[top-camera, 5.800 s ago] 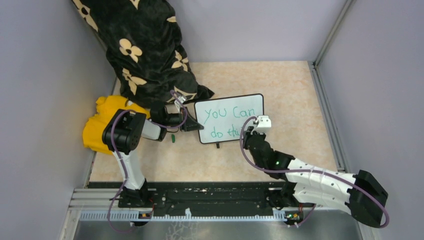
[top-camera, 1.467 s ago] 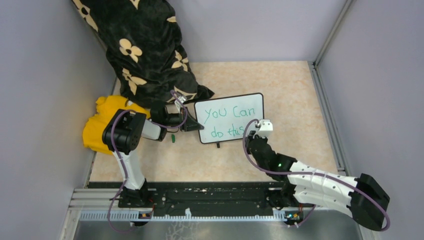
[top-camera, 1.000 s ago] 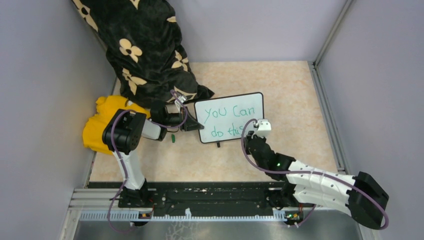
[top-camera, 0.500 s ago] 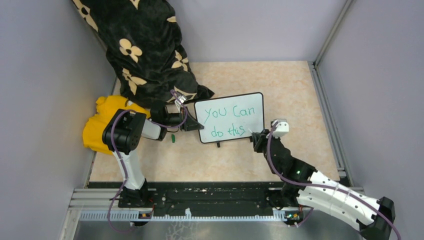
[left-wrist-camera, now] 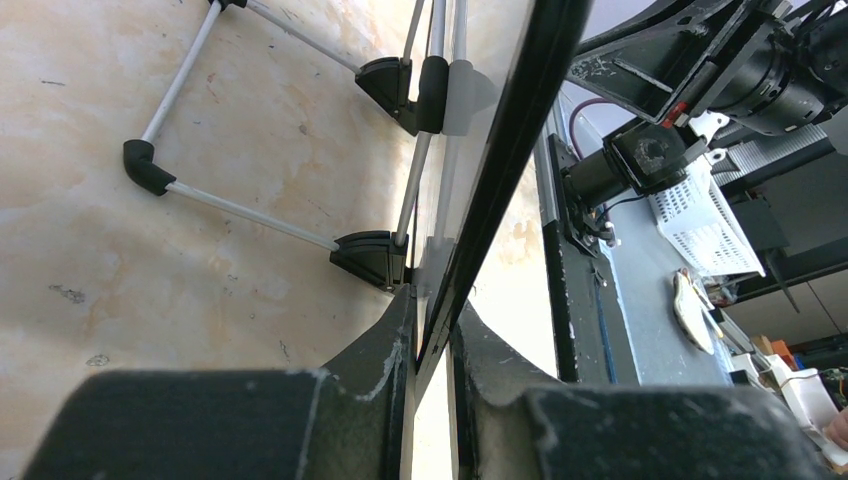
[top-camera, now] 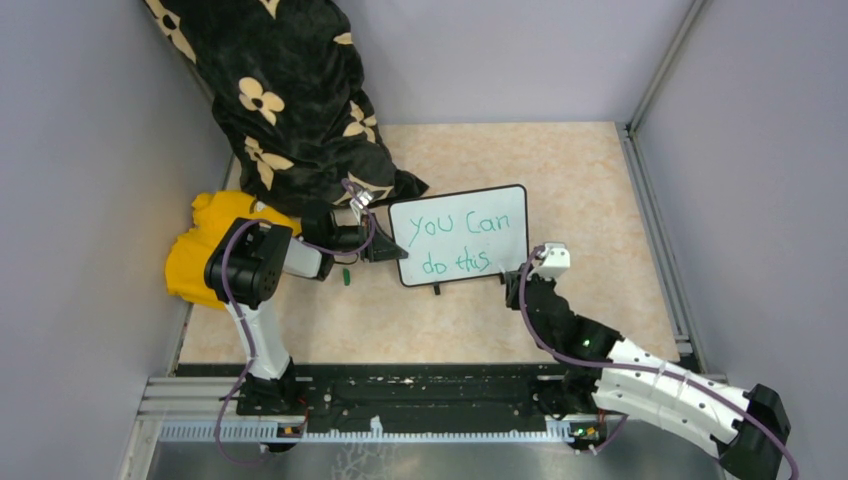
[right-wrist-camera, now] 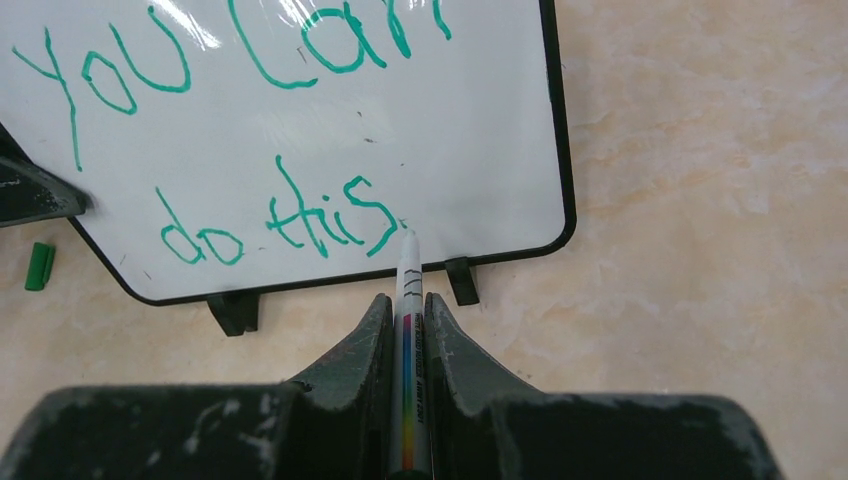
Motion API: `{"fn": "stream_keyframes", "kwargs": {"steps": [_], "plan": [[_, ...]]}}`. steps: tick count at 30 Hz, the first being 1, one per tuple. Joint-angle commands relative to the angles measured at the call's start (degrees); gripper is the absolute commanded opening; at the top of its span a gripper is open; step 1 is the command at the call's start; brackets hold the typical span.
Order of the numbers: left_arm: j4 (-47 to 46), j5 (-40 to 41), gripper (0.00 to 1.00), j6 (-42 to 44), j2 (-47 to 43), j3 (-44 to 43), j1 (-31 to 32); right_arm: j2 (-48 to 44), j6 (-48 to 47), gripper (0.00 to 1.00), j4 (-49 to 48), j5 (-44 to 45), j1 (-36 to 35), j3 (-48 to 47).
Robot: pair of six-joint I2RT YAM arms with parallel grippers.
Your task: Write a sentence on the whiteboard
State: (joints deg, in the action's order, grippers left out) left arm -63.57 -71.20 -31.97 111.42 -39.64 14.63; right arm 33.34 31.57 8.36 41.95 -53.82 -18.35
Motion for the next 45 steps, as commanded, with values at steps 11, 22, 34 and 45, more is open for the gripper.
{"fn": "stream_keyframes", "kwargs": {"steps": [11, 22, 34, 45], "plan": [[6.3, 0.4, 0.19, 1.6, 0.8, -0.3, 0.4, -1.2, -1.8, 0.0, -3.8, -0.9, 0.3, -0.4], [6.3, 0.4, 0.19, 1.6, 0.7, -0.2, 0.4, 1.8, -5.6, 0.0, -4.1, -3.1, 0.3, -1.6], [6.3, 0.5, 0.19, 1.5, 1.1, -0.3, 0.4, 3.8, -5.4, 0.0, -3.4, -2.9, 0.3, -1.9], [6.4, 0.5, 0.19, 1.4, 1.1, -0.3, 0.4, 4.4, -1.7, 0.0, -6.0, 4.1, 0.3, -0.9]]}}
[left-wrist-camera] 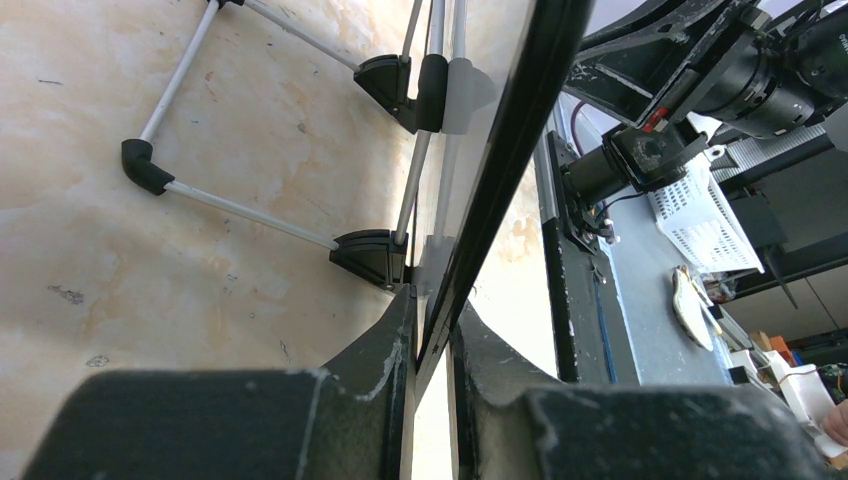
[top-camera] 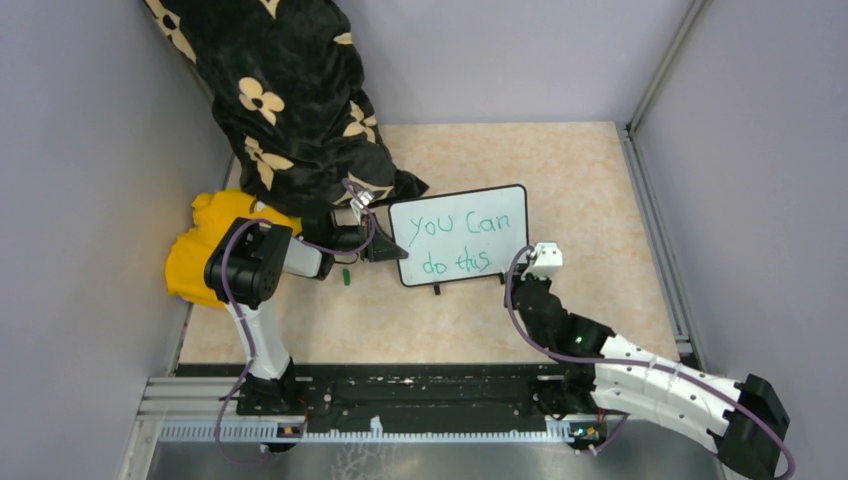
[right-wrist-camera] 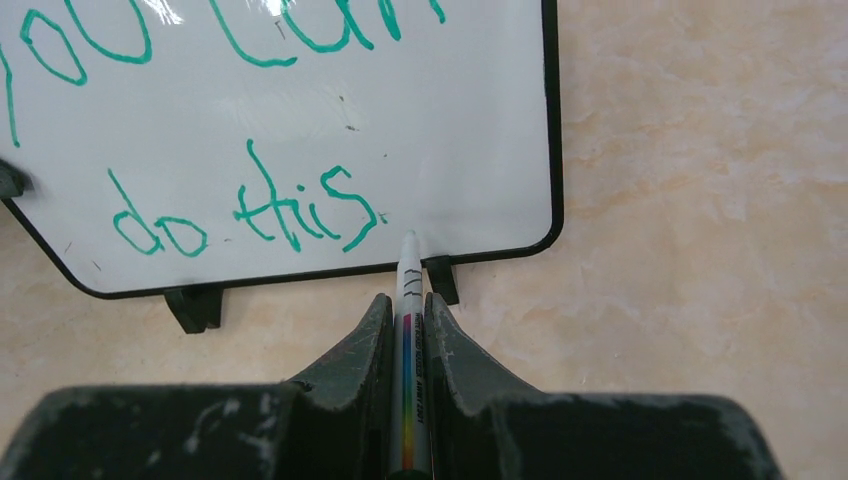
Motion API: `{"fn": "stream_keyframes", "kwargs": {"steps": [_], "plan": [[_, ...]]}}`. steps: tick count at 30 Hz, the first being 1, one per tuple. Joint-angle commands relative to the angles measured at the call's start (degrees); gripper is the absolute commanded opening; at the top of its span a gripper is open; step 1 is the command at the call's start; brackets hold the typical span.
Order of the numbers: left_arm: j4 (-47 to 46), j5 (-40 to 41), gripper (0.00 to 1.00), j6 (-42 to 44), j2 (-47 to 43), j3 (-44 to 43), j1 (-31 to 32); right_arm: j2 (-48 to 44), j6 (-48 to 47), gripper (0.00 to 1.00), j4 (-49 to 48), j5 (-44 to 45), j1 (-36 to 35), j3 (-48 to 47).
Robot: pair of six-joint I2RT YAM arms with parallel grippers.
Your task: Write a sentence on the whiteboard
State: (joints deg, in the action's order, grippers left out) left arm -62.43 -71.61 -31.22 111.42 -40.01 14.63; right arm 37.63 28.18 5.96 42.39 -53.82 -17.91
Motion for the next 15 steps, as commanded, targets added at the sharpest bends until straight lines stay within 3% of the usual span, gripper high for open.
{"fn": "stream_keyframes", "kwargs": {"steps": [1, 15], "plan": [[5.4, 0.9, 0.19, 0.6, 1.1, 0.0, 0.4, 0.2, 1.7, 0.0, -4.0, 3.8, 0.3, -1.2], [5.6, 0.9, 0.19, 0.8, 1.0, 0.0, 0.4, 2.9, 2.2, 0.0, -7.0, 2.7, 0.3, -1.3]]}}
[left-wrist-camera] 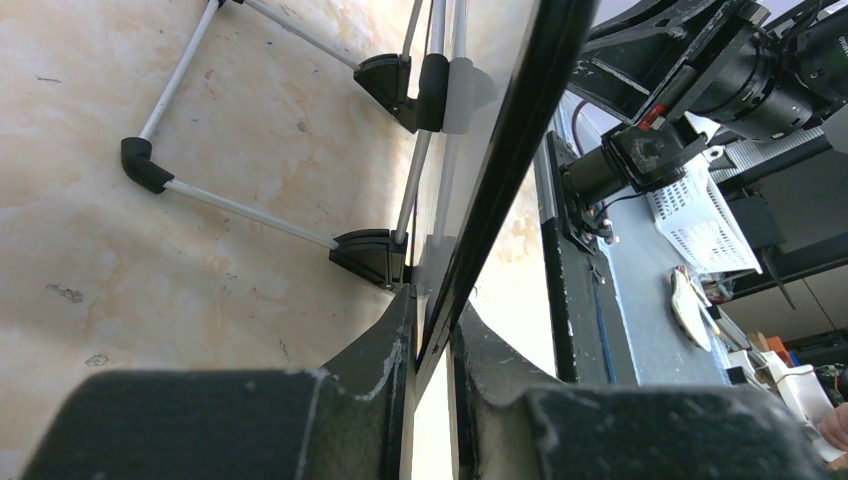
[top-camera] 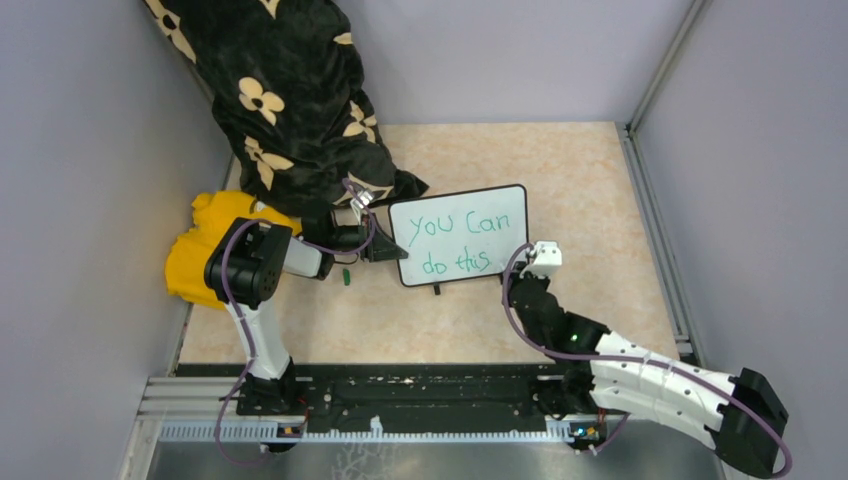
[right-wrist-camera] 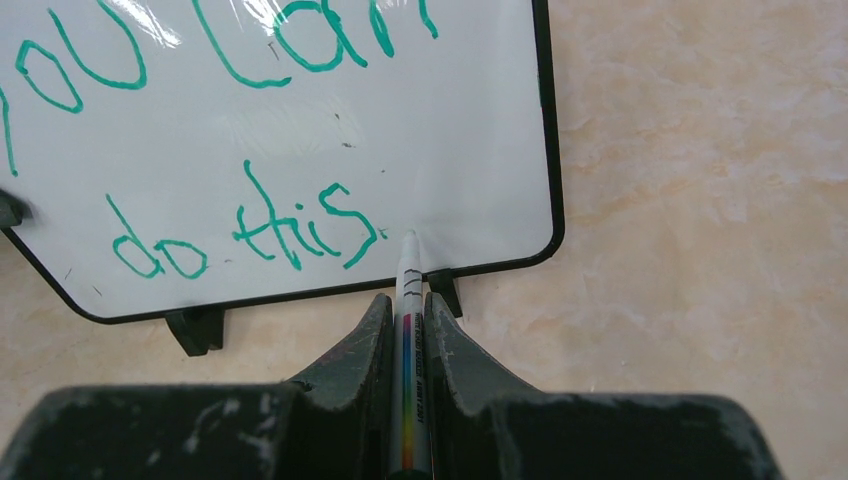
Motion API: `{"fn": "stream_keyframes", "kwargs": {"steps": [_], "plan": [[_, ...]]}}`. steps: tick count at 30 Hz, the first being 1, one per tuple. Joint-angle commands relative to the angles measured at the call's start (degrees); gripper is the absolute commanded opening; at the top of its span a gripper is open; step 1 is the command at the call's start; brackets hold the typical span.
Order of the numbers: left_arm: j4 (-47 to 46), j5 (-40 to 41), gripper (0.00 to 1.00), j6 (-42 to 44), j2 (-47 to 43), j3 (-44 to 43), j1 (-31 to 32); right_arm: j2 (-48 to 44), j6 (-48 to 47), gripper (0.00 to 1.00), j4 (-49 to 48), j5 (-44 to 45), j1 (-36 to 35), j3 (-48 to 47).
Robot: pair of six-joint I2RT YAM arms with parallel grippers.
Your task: Write a sentence on the whiteboard
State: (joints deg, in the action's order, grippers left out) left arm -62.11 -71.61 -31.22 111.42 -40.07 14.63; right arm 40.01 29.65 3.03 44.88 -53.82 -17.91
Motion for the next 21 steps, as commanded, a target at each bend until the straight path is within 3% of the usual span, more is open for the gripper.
{"fn": "stream_keyframes", "kwargs": {"steps": [1, 21], "plan": [[5.3, 0.9, 0.19, 0.8, 1.0, 0.0, 0.4, 0.7, 0.8, 0.0, -4.0, 0.2, 0.3, -1.3], [5.7, 1.1, 0.19, 1.2, 1.0, 0.0, 0.4, 2.6, 0.8, 0.0, -4.8, 0.1, 0.4, -1.3]]}}
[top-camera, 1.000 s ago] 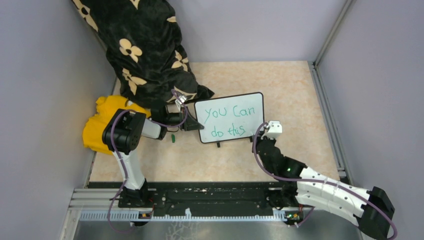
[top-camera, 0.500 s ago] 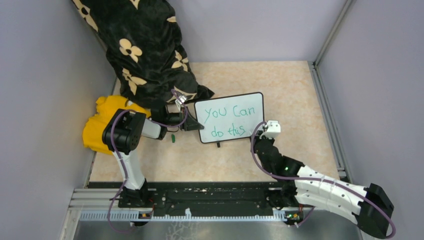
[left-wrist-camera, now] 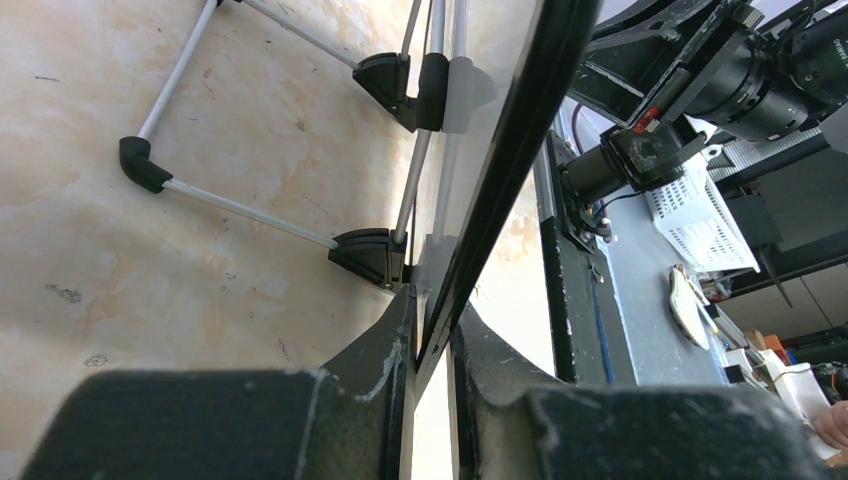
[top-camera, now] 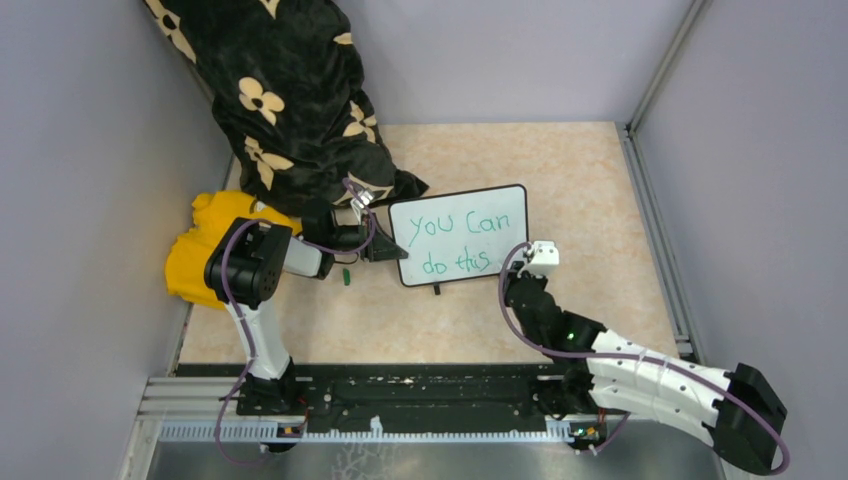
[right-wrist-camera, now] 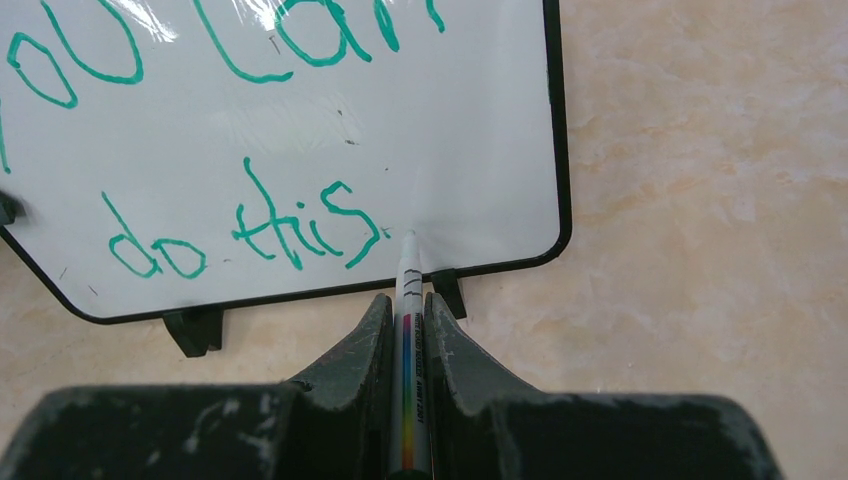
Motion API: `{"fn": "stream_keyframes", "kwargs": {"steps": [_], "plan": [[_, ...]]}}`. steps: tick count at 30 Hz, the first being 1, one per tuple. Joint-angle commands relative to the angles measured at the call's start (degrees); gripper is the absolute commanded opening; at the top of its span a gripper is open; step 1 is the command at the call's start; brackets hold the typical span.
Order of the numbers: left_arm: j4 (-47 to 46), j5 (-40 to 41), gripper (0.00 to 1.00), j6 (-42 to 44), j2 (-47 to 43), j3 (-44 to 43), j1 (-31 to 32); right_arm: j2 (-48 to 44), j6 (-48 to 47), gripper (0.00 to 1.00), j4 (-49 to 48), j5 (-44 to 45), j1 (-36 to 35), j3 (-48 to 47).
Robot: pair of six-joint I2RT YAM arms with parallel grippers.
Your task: Write a sentence on the whiteboard
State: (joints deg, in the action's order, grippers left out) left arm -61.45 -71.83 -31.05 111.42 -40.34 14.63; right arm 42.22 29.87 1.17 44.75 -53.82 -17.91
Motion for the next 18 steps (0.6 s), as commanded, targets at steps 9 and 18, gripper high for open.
{"fn": "stream_keyframes", "kwargs": {"steps": [9, 18], "plan": [[5.6, 1.4, 0.19, 1.2, 0.9, 0.2, 0.4, 1.1, 0.6, 0.0, -3.3, 0.0, 1.0, -1.0], [6.2, 1.5, 0.19, 1.5, 0.9, 0.0, 0.4, 1.5, 0.7, 0.0, -3.9, -0.7, 1.9, -0.4]]}}
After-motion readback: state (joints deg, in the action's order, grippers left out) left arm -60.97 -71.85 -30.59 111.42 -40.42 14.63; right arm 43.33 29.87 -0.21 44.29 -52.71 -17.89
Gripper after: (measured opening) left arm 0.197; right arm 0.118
